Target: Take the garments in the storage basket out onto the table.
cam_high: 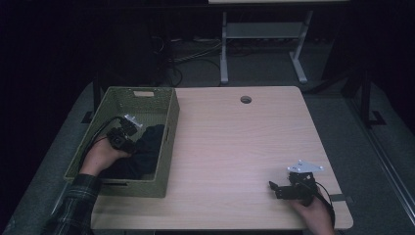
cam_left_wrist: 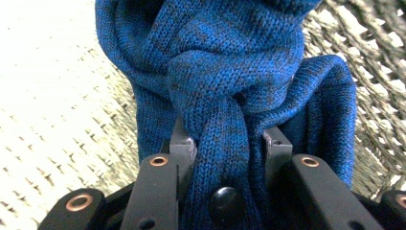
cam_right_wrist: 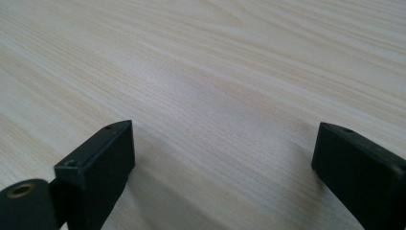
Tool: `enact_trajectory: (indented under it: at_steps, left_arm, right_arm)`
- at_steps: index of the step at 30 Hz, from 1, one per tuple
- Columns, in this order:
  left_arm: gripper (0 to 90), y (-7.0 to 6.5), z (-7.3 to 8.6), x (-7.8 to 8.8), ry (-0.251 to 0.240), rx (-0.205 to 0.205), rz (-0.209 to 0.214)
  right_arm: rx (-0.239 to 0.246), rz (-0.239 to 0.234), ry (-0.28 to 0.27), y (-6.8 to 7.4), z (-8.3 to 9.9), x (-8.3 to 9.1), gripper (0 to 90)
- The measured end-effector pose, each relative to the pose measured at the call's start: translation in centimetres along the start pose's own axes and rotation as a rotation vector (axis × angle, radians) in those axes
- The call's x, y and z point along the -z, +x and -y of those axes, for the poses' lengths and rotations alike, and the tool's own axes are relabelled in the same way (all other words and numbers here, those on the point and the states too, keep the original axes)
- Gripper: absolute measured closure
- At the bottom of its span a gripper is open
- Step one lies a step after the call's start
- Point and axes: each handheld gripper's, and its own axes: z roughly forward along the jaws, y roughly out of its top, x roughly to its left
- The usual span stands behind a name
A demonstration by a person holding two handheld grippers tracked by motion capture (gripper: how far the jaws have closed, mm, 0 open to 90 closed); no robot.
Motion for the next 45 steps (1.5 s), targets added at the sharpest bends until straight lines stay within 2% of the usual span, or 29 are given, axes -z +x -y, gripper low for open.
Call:
enact_trajectory:
  at_steps: [3, 7, 12, 23, 29, 33, 37, 40, 45]
  left_arm:
    - [66.5, -0.2, -0.1, 0.6, 0.001, 0.004, 0.003]
    - [66.5, -0.3, -0.5, 1.6, -0.001, -0.001, -0.018]
    - [66.6, -0.3, -0.7, 2.9, -0.022, 0.005, -0.017]
    - [66.8, -0.5, -1.4, 5.7, -0.050, 0.002, -0.055]
    - [67.1, -0.6, -1.7, 7.1, -0.084, 0.021, -0.053]
    - [67.2, -0.8, -2.0, 7.9, -0.080, 0.025, -0.069]
    - [67.2, -0.9, -2.5, 9.0, -0.079, 0.020, -0.085]
    - [67.2, -1.2, -3.0, 10.2, -0.098, 0.013, -0.099]
    - [67.1, -1.6, -3.5, 11.2, -0.116, 0.001, -0.103]
  right_arm:
    - [-0.001, 0.000, 0.000, 0.0, 0.0, 0.0, 7.2]
    - [0.000, 0.000, 0.000, 0.0, 0.0, 0.0, 7.2]
    - [0.000, 0.000, 0.000, 0.0, 0.0, 0.0, 7.2]
    - [0.000, 0.000, 0.000, 0.0, 0.0, 0.0, 7.2]
    - [0.000, 0.000, 0.000, 0.0, 0.0, 0.0, 7.2]
    - [-0.001, 0.000, 0.000, 0.0, 0.0, 0.0, 7.2]
    - [-0.002, 0.000, 0.000, 0.0, 0.0, 0.0, 7.2]
    - [0.001, -0.002, -0.001, 0.0, 0.0, 0.0, 7.2]
    - [-0.003, -0.002, 0.001, 0.0, 0.0, 0.0, 7.2]
